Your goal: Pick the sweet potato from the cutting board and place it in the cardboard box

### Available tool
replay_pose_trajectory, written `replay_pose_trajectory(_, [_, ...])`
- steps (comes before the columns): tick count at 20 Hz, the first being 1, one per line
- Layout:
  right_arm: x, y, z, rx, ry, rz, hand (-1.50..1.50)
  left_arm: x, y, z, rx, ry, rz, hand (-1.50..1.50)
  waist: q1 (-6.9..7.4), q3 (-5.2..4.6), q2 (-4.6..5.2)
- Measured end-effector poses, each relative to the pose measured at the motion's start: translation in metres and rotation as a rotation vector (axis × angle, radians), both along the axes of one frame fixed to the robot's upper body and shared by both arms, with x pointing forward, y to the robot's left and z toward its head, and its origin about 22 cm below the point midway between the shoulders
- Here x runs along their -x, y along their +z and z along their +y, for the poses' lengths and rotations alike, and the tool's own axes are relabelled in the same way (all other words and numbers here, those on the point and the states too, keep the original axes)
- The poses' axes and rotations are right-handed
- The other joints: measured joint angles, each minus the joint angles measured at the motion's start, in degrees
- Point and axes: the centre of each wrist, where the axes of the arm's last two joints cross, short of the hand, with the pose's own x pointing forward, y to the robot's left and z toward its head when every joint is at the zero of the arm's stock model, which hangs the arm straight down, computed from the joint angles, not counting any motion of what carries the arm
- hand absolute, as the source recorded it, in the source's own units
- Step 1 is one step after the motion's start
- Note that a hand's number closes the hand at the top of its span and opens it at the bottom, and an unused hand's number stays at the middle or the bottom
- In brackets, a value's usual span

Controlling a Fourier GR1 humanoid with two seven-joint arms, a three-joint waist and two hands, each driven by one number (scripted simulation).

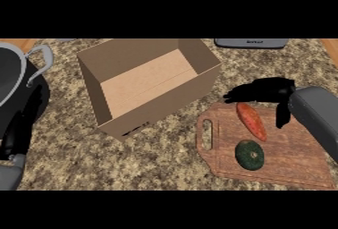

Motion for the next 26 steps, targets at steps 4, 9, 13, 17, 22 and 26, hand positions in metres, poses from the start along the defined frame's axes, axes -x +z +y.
replay_pose_trajectory(4, [0.003, -0.006, 0.004, -0.016, 0.028, 0.016, -1.50, 0.000, 0.002, 0.006, 0.004, 0.009, 0.006, 0.00, -0.46, -0.03, -0.15])
replay_pose_trajectory(9, [0.008, -0.008, 0.005, -0.043, 0.060, 0.022, -1.50, 0.006, -0.003, 0.002, 0.002, 0.012, 0.003, 0.00, -0.73, -0.03, -0.31])
replay_pose_trajectory(13, [0.008, -0.004, 0.009, -0.023, 0.086, 0.016, -1.50, 0.005, 0.002, 0.004, 0.005, 0.020, 0.014, 0.00, -1.00, -0.04, -0.41])
replay_pose_trajectory(17, [0.009, -0.005, 0.014, 0.022, 0.102, 0.010, -1.50, 0.005, 0.003, 0.004, 0.001, 0.023, 0.008, 0.00, -1.11, -0.06, -0.45])
replay_pose_trajectory(22, [0.013, -0.025, 0.023, 0.054, 0.101, 0.030, -1.50, 0.007, 0.002, 0.007, -0.006, 0.025, 0.008, 0.00, -1.18, -0.05, -0.42])
replay_pose_trajectory(26, [0.015, -0.031, 0.028, 0.017, 0.087, 0.005, 1.50, 0.006, -0.003, 0.007, 0.000, 0.028, 0.004, 0.00, -1.37, -0.15, -0.57])
